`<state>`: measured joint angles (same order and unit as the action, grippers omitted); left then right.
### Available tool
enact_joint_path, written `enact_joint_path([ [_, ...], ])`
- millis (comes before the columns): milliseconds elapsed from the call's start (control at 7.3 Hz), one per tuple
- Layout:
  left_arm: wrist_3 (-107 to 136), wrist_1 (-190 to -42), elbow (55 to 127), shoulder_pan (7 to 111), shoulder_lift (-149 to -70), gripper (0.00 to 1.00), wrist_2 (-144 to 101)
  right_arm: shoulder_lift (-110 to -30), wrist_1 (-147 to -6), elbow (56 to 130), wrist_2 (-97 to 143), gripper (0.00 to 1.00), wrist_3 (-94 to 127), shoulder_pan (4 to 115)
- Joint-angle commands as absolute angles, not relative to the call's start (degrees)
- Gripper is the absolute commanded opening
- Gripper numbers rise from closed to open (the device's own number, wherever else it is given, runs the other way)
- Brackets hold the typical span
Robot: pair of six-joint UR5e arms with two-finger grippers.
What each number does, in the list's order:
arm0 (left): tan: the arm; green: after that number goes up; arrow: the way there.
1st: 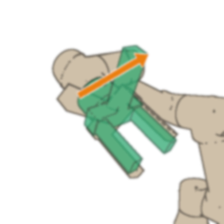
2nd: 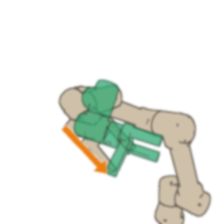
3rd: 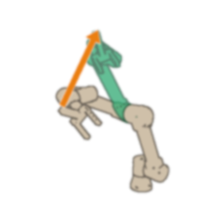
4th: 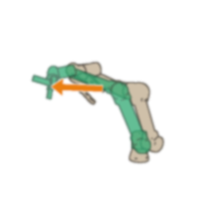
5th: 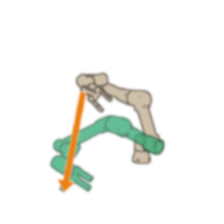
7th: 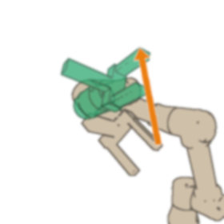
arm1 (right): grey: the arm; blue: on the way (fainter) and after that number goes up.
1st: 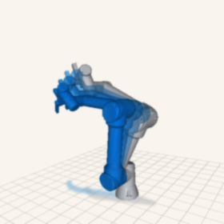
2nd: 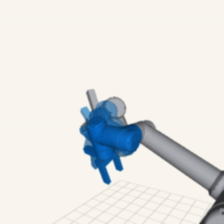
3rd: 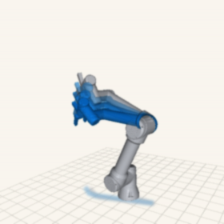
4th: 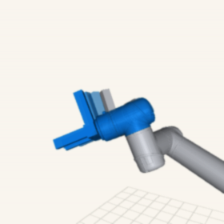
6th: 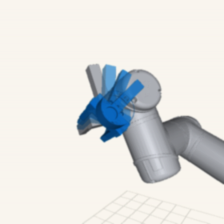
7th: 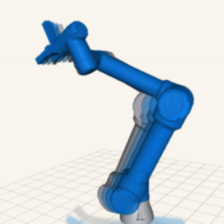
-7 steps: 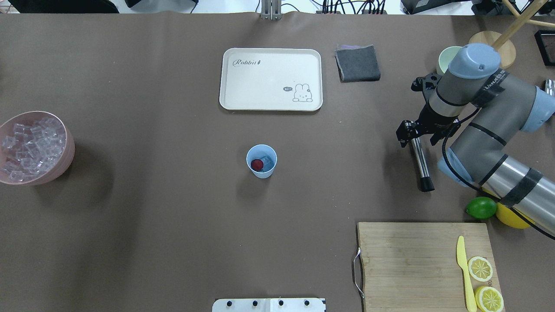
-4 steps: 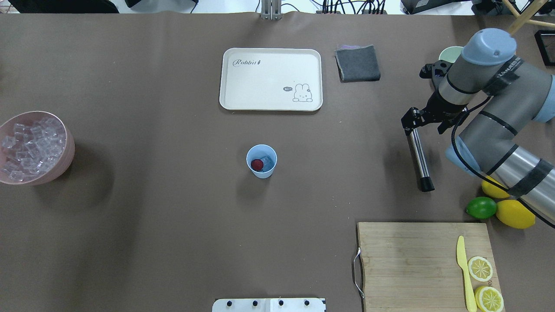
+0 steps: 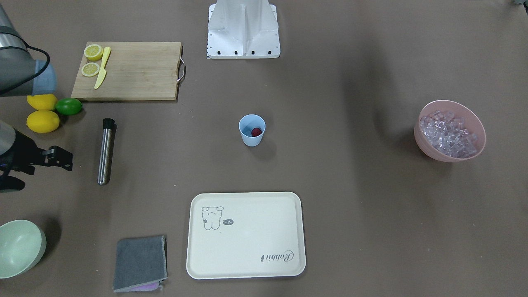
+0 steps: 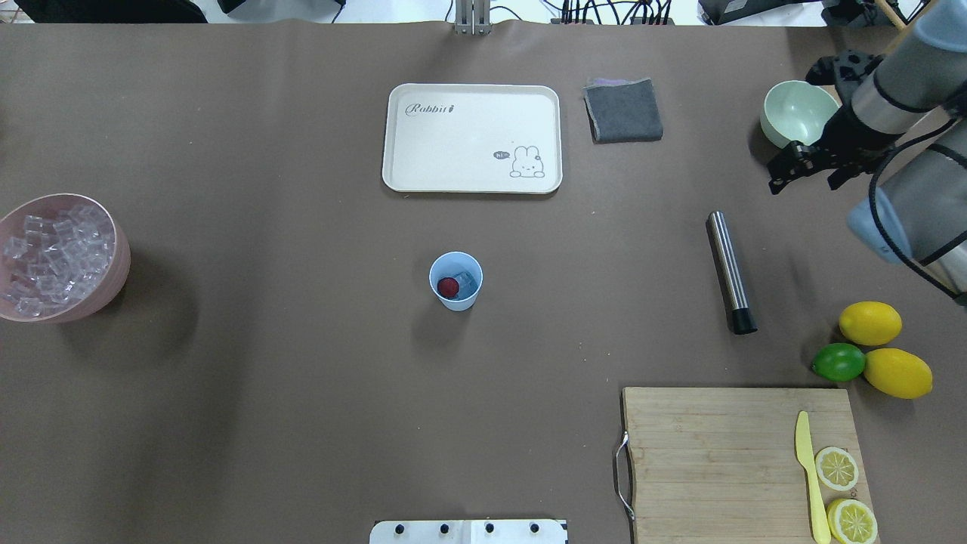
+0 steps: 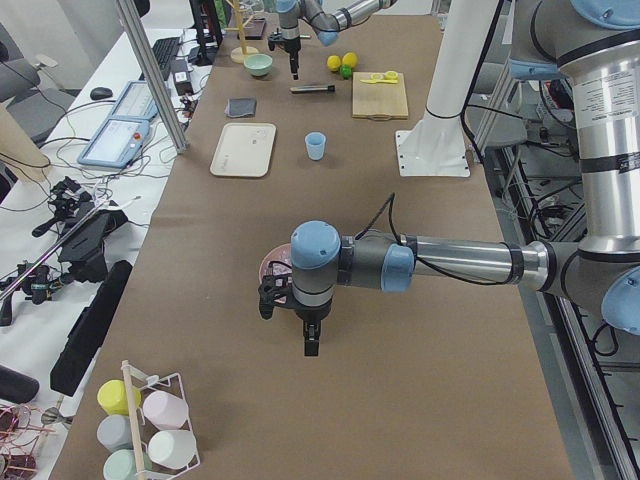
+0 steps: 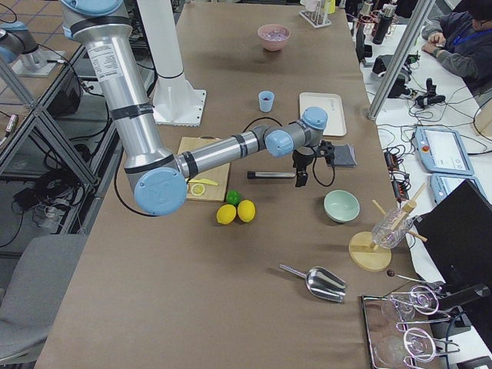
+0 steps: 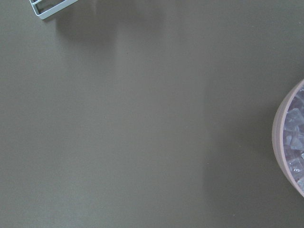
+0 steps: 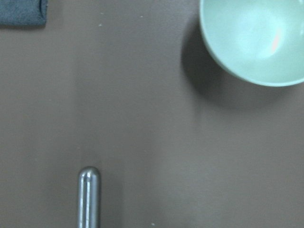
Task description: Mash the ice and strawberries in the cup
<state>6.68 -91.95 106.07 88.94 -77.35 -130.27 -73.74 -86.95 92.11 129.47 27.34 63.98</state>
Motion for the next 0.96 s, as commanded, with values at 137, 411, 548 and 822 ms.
enact_joint_path([
  [137,6.7,-91.9,106.0,88.9,-77.3,0.98,-130.3,-83.4,-99.3,99.7,129.7,1.0,3.5,75.8],
  [411,6.8,-91.9,105.6,88.9,-77.3,0.98,-130.3,-93.6,-99.5,101.3,129.7,1.0,3.1,82.0],
  [548,6.7,-91.9,105.5,88.9,-77.3,0.98,-130.3,-95.7,-99.5,101.3,129.3,1.0,3.1,85.9],
  [822,6.8,-91.8,105.6,88.9,-77.3,0.98,-130.3,-98.5,-98.8,102.4,129.2,1.0,2.4,89.0],
])
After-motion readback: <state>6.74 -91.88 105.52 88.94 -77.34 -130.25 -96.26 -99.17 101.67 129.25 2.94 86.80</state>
